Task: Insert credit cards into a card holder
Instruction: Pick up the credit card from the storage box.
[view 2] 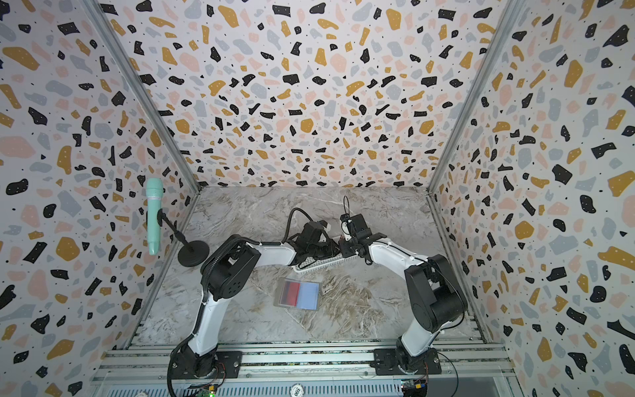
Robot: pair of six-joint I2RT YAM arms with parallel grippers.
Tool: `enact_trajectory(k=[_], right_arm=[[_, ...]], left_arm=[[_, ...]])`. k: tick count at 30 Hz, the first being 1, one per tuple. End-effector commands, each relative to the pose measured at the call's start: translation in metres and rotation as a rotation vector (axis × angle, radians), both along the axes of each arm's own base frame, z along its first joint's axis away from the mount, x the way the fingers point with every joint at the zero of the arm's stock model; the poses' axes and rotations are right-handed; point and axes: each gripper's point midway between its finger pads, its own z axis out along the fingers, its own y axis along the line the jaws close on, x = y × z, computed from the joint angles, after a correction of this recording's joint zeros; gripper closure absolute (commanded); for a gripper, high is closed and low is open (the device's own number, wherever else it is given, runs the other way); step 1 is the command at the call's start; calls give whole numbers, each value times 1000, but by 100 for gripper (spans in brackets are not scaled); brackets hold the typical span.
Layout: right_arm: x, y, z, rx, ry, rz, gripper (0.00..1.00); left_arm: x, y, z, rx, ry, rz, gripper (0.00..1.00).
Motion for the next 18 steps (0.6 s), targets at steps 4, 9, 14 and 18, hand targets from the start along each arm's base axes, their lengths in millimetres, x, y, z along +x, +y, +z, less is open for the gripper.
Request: enact_trajectory(k=[4,9,14,18], right_arm=[[-4,0,23,62,-40,-42,97],[-9,6,45,139,-69,-38,98],[-15,6,76,264,-103,-45,98],[-23,0,109,404,-141,-45,98]], left_arm=[[-1,-6,34,-32,-71,-27,75],[-8,4,66,-45,-125,-35,74],[-22,15,102,-107,-179,-52,71],[-34,27,132,-209,-221,-47,71]])
